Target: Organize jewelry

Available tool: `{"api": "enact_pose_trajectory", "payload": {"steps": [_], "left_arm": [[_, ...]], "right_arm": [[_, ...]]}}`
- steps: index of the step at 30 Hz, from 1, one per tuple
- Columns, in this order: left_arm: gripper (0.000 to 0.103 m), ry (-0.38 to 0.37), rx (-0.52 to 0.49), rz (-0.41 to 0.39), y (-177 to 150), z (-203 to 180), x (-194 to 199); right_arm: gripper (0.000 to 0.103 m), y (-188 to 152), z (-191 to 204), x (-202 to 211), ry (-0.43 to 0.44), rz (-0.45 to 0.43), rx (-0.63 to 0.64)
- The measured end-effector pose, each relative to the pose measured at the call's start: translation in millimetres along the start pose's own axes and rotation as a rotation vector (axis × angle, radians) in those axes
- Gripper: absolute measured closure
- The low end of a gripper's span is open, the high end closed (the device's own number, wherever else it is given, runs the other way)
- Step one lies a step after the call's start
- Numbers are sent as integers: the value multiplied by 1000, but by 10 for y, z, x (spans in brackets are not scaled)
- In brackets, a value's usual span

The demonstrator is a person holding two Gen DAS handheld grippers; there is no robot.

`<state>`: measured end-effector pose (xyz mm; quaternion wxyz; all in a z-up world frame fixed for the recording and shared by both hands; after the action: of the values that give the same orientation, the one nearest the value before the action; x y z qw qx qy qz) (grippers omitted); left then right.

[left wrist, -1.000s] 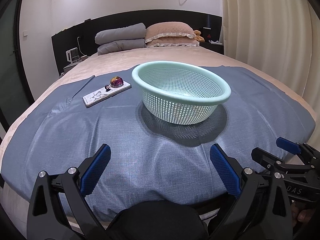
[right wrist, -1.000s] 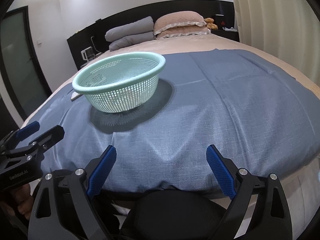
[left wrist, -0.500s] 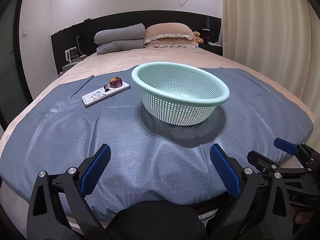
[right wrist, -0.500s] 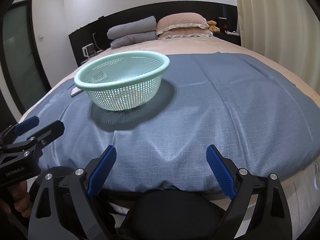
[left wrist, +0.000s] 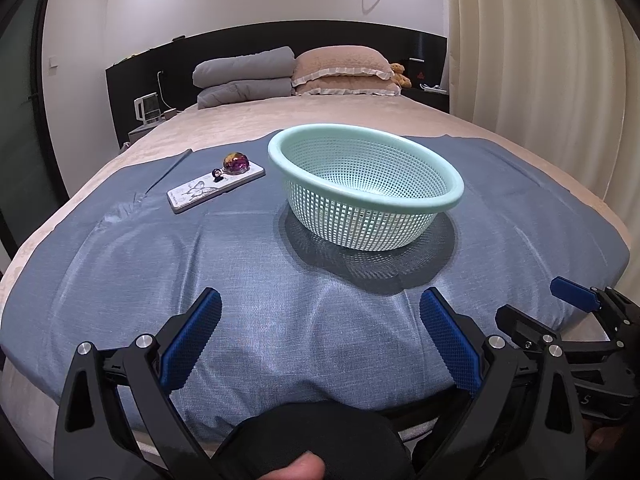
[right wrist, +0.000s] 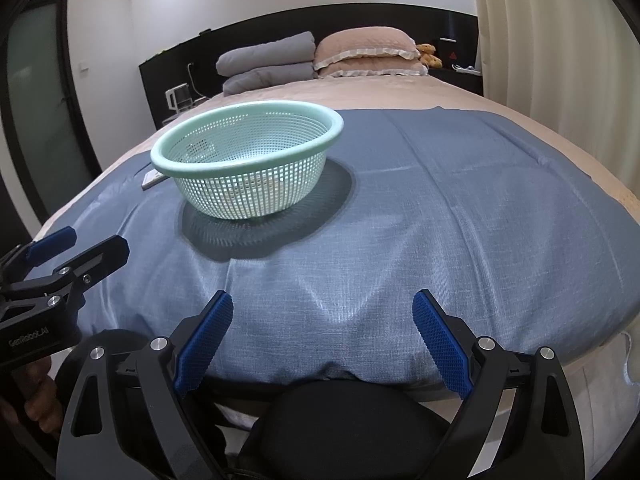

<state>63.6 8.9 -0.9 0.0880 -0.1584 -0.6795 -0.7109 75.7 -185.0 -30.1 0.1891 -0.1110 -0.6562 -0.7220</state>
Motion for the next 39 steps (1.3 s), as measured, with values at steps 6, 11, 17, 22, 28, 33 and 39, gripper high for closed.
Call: {"api": "enact_pose_trajectory", "payload": {"steps": [6, 11, 17, 22, 28, 33, 39], "left_arm": [[6, -38, -4, 7, -10, -28, -5], [6, -37, -11, 15, -20, -51, -14], [6, -11, 2, 7, -15, -16, 9], [6, -7, 11, 7, -13, 5, 7], [6, -10, 2, -2, -9, -15, 20], [6, -7, 11, 4, -11, 3, 13], [6, -10, 4, 6, -9, -10, 12]], "right_arm": [[16, 6, 9, 4, -1, -2, 2], [16, 5, 16, 9, -1, -5, 6], [16, 9, 12, 8, -2, -5, 8], [16, 10, 15, 8, -3, -4, 10], [16, 19, 13, 15, -4, -5, 13], [16, 17, 16, 14, -4, -5, 13], [16, 16, 21, 15, -4, -5, 13]]}}
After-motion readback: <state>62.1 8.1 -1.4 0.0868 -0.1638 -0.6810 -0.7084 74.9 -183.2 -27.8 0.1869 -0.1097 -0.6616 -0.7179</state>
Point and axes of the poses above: each gripper's, at about its wrist camera, not at the fingertips, and x roughly against the way its jaws point, z to its left, y to its top, the point moved 1 cm from there along -x, roughly the way its jaws point, and after that the axes turned 14 degrees about -z, right-handed, at the moved point
